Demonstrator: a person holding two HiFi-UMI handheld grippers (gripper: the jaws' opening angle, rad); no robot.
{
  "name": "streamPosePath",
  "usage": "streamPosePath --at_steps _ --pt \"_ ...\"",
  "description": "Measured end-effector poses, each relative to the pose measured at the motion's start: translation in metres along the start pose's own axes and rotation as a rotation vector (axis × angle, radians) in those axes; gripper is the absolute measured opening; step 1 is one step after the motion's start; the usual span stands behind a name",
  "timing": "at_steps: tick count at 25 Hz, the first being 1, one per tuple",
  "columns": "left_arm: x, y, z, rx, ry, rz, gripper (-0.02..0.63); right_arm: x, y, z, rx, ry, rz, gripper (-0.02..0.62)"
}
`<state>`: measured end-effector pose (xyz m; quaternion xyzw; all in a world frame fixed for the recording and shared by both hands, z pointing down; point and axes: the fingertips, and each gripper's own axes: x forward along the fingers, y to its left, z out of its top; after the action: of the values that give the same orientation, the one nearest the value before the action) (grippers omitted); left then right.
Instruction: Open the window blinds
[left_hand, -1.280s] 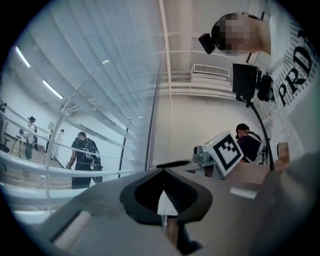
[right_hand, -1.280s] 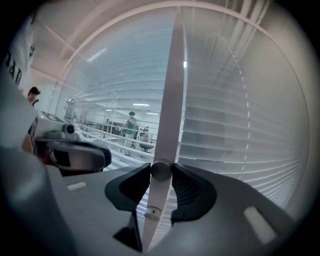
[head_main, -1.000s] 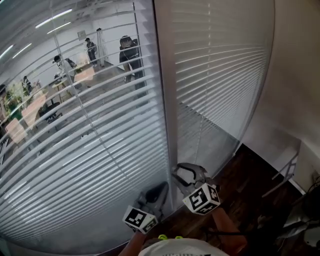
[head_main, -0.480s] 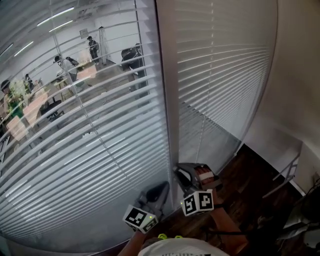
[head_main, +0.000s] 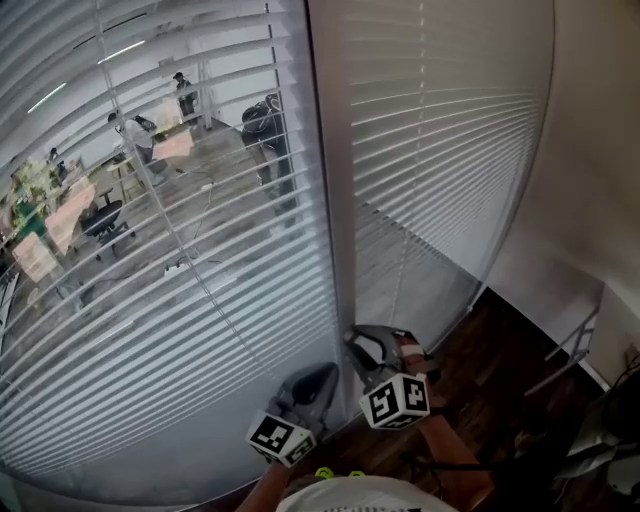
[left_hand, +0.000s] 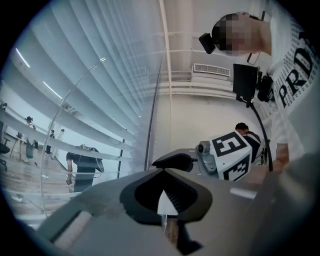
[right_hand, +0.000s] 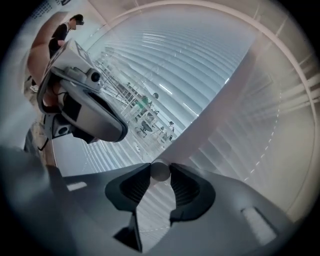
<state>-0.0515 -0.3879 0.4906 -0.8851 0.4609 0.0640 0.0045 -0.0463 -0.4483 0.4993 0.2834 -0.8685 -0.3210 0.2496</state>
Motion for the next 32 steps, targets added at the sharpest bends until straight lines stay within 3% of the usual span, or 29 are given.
streamPosePath --at_steps 6,13,14,15,16,20,26,32 --pt "-0.002 -0.002 0.003 0.005 -0.004 0.002 -0.009 0.0 0.0 0.0 0.02 -0.013 -0.005 0.137" --pt "-0.006 -0.003 0.017 0.018 -0.027 0.006 -0.009 -0.016 -0.001 0.013 0.242 -0.104 0.087 0.136" --pt "-0.007 -0.004 0.02 0.022 -0.031 0.006 -0.009 -0.019 -0.002 0.017 0.245 -0.117 0.092 0.11" --pt "-0.007 -0.005 0.023 0.026 -0.033 0.006 -0.009 -0.022 -0.001 0.022 0.244 -0.131 0.097 0.038" --pt "-0.008 -0.006 0.026 0.031 -0.037 0.004 -0.009 -0.024 -0.001 0.027 0.242 -0.146 0.101 0.029" --pt "-0.009 -0.014 0.049 0.057 -0.089 0.001 -0.009 -0.033 0.001 0.051 0.248 -0.234 0.12 0.017" --pt "-0.02 -0.013 0.075 0.12 -0.167 0.075 -0.009 -0.05 -0.008 0.089 0.39 -0.402 0.126 0.009" --pt "-0.027 -0.011 0.074 0.157 -0.145 0.093 -0.009 -0.048 -0.003 0.099 0.393 -0.395 0.139 0.008"
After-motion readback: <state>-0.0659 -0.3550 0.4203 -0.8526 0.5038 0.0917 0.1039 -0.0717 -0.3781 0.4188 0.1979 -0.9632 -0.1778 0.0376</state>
